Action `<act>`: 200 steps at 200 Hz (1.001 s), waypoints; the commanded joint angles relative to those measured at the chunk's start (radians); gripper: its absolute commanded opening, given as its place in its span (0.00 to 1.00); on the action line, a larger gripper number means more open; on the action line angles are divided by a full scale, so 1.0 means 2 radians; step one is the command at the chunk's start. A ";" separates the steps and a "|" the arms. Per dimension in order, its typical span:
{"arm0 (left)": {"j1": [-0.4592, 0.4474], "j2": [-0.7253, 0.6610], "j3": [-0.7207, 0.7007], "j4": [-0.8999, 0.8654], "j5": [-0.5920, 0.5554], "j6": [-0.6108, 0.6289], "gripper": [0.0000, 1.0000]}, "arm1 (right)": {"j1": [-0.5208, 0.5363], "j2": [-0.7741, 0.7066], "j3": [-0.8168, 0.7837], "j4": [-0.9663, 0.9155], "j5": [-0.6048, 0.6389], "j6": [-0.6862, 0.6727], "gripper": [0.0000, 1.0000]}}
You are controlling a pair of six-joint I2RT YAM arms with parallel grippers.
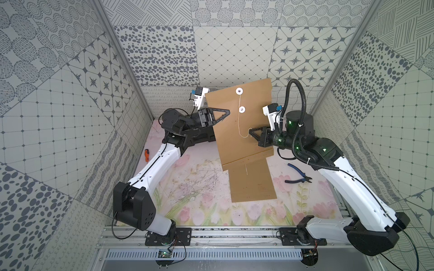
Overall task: Close the mouth of the file bag
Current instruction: Close the file bag.
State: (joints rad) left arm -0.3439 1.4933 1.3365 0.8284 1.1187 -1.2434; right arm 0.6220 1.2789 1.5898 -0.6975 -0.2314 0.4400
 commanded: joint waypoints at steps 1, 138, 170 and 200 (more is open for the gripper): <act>0.002 -0.001 0.012 -0.007 0.008 0.035 0.00 | 0.000 0.011 0.014 0.019 -0.008 0.006 0.00; 0.001 -0.004 0.020 -0.094 0.011 0.107 0.00 | 0.026 0.034 -0.003 0.038 -0.022 0.019 0.00; 0.001 -0.011 0.018 -0.096 0.020 0.109 0.00 | 0.019 0.034 0.000 0.020 -0.010 0.013 0.00; 0.001 -0.019 0.023 -0.154 0.015 0.160 0.00 | 0.017 0.031 0.019 0.010 -0.021 0.015 0.00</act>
State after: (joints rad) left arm -0.3439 1.4830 1.3613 0.6018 1.1236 -1.0557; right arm 0.6601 1.3415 1.5761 -0.6693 -0.2680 0.4793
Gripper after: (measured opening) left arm 0.047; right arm 0.046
